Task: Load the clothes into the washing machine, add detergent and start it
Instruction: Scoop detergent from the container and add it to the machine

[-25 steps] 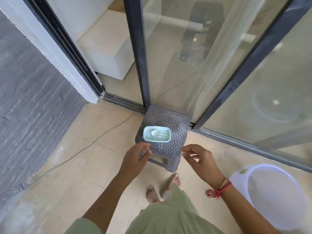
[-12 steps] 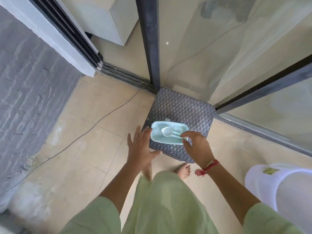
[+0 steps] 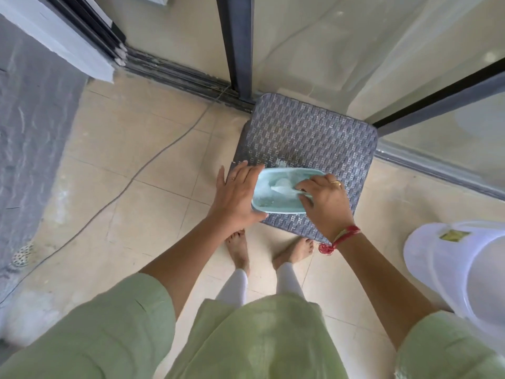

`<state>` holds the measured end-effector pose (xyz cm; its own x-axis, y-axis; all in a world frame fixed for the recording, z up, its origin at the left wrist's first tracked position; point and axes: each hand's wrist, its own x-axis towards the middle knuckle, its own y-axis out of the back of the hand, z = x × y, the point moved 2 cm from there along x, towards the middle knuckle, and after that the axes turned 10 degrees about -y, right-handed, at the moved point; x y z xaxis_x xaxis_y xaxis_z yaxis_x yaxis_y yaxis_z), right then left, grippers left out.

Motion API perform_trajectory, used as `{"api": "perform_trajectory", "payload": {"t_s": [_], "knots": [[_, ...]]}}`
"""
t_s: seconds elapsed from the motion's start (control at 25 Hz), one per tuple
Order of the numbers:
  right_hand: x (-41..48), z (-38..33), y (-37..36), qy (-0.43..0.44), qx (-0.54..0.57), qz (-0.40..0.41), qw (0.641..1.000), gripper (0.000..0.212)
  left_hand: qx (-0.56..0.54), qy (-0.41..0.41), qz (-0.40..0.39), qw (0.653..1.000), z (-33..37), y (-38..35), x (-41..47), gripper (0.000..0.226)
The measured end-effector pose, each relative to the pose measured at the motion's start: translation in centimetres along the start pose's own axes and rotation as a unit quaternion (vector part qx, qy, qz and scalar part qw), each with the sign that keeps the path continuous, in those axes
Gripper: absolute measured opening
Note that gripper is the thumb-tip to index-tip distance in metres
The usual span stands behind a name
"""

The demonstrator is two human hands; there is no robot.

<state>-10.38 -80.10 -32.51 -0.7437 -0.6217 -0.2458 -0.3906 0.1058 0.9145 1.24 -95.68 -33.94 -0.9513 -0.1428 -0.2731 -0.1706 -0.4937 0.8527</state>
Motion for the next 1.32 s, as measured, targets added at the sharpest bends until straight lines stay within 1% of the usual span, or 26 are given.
{"api": "perform_trajectory", "payload": {"t_s": [0.04,0.12,0.2,0.24,0.28,0.36,0.44,0.56,0.68,0.8,0.88,0.96,1.08,1.2,1.24,1.32], "knots": [[-0.4,0.3,0.1,0.006,0.027,0.033,0.999,0.016,-0.009,-0.016,0.026,0.999,-0.2,-0.1,-0.2,0.100],[-1.3,0.7,0.7,0.006,0.068,0.095,0.993,0.014,0.010,-0.061,0.085,0.994,-0.2,0.0,-0.7,0.099],[-2.4,0.6,1.3,0.020,0.075,0.153,0.985,0.013,0.050,-0.116,0.127,0.984,0.1,0.3,-1.1,0.095],[-2.8,0.5,1.4,0.029,0.069,0.168,0.983,0.012,0.065,-0.135,0.137,0.979,0.2,0.4,-1.3,0.093],[-3.2,0.6,1.3,0.032,0.062,0.176,0.982,0.012,0.072,-0.141,0.140,0.977,0.3,0.5,-1.4,0.092],[-3.7,1.0,0.8,0.006,0.051,0.186,0.981,0.011,0.056,-0.119,0.137,0.982,0.2,0.3,-1.6,0.096],[-4.0,1.7,0.5,-0.051,0.046,0.190,0.979,0.011,0.032,-0.096,0.127,0.987,-0.1,0.2,-1.6,0.099],[-3.9,1.7,0.1,-0.118,0.057,0.182,0.975,0.010,0.008,-0.098,0.126,0.987,-0.3,0.4,-1.3,0.099],[-3.5,0.7,-0.5,-0.139,0.101,0.163,0.972,0.014,-0.004,-0.099,0.141,0.985,0.1,0.9,-0.9,0.095],[-3.7,0.0,-1.0,-0.145,0.139,0.135,0.970,0.012,-0.016,-0.089,0.140,0.986,0.3,1.0,-0.9,0.095],[-4.0,-0.4,-0.9,-0.155,0.176,0.106,0.966,0.009,-0.019,-0.083,0.134,0.987,0.3,1.1,-1.1,0.097],[-3.9,-0.9,-0.6,-0.179,0.225,0.058,0.956,0.008,-0.017,-0.081,0.132,0.988,0.2,1.2,-1.0,0.097],[-3.4,-1.3,-0.5,-0.202,0.295,-0.021,0.934,0.008,-0.013,-0.079,0.130,0.988,0.0,1.3,-0.8,0.098],[-2.6,-1.6,-0.6,-0.213,0.327,-0.074,0.918,0.009,-0.011,-0.076,0.129,0.989,-0.2,1.2,-0.8,0.099],[-2.3,-1.8,-0.8,-0.219,0.348,-0.104,0.906,0.009,-0.012,-0.074,0.130,0.989,-0.3,1.3,-0.8,0.098],[-1.5,-2.4,-1.0,-0.253,0.419,-0.166,0.856,0.013,-0.013,-0.073,0.126,0.989,-0.3,1.3,-0.6,0.096]]}}
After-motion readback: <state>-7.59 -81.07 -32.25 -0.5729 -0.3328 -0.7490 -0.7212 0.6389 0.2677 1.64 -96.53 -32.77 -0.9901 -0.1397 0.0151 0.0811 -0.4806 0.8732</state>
